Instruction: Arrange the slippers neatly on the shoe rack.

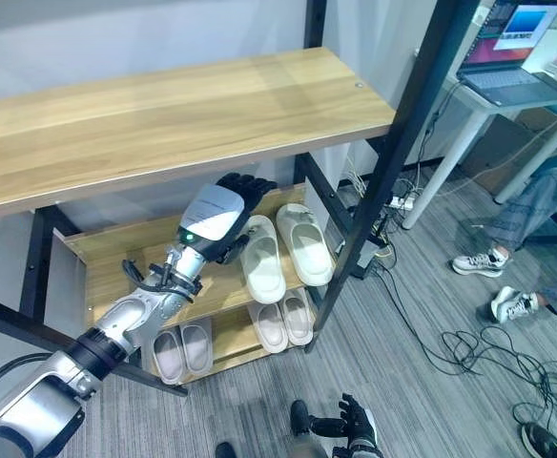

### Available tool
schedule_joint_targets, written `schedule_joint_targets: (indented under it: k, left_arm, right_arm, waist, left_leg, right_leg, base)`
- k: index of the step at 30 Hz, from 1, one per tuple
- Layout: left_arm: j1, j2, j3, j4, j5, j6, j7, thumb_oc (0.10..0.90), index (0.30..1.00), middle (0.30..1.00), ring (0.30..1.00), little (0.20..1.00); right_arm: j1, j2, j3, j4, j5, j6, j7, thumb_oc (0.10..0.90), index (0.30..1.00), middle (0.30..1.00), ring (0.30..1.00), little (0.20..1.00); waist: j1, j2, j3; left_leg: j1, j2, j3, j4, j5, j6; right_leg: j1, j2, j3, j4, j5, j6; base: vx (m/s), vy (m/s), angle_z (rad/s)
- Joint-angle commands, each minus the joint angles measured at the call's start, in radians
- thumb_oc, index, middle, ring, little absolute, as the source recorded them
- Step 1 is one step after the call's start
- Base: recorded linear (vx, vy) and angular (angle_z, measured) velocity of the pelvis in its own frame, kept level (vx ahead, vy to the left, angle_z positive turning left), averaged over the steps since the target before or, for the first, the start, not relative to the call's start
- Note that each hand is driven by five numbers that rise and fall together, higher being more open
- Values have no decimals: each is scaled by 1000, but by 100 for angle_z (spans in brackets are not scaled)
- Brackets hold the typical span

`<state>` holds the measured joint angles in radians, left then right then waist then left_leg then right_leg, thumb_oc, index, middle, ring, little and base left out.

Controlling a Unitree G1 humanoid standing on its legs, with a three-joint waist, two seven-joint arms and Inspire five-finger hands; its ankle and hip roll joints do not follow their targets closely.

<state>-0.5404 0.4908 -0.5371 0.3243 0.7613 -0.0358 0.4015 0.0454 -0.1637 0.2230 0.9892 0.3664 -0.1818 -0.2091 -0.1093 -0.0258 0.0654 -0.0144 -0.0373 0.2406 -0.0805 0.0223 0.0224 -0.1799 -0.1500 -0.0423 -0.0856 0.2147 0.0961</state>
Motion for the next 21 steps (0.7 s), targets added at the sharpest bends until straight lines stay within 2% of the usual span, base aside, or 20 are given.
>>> schedule_joint_targets:
  k: [1, 4, 9, 11, 17, 21]
  left_arm:
    - [-100, -27, 48, 53, -43, -15, 41, 800, 900, 900, 900, 900]
    - [-29, -57, 58, 77, -108, -41, 12, 800, 900, 900, 900, 900]
    - [-10, -101, 45, 124, -175, -50, -2, 800, 900, 900, 900, 900]
    - [9, -125, 44, 124, -247, -68, -31, 800, 900, 900, 900, 900]
    - [5, -173, 5, 111, -354, -96, -70, 800, 900, 900, 900, 900]
    - [-13, -201, -32, 124, -359, -98, -81, 800, 900, 900, 900, 900]
  right_arm:
    - [-34, -36, -26, 3, 18, -32, -13, 800, 900, 900, 900, 900]
    - [-39, -38, -24, 11, 14, -23, -13, 800, 900, 900, 900, 900]
    - [-39, -42, -18, 17, 10, -19, -14, 800, 900, 900, 900, 900]
    - [-42, -44, -15, 14, 10, -17, -13, 800, 900, 900, 900, 900]
    - [-54, -45, -10, 20, 9, -9, -14, 800, 900, 900, 900, 900]
    - [-67, -48, -3, 24, 13, -8, -13, 800, 900, 900, 900, 900]
  waist:
    - [15, 63, -32]
    - [20, 63, -36]
    - [19, 62, -40]
    - [18, 60, -39]
    - [13, 64, -39]
    - [8, 67, -36]
  left_leg:
    - [-38, 17, -144, -7, -69, -26]
    - [-38, 16, -147, -7, -66, -26]
    - [-38, 18, -147, -7, -65, -26]
    - [-37, 18, -148, -7, -65, -25]
    - [-33, 18, -147, -7, -67, -23]
    - [-30, 17, -145, -7, -69, -22]
  right_leg:
    - [106, 56, -42, 14, -199, 46]
    - [108, 55, -44, 9, -196, 44]
    - [110, 57, -45, 8, -195, 42]
    - [112, 57, -44, 8, -195, 41]
    - [114, 58, -40, 8, -197, 40]
    - [115, 58, -37, 11, -198, 41]
  base:
    - [0, 0, 0]
    - [12, 1, 0]
    - [15, -2, 3]
    - [0, 0, 0]
    - [0, 0, 0]
    - [0, 0, 0]
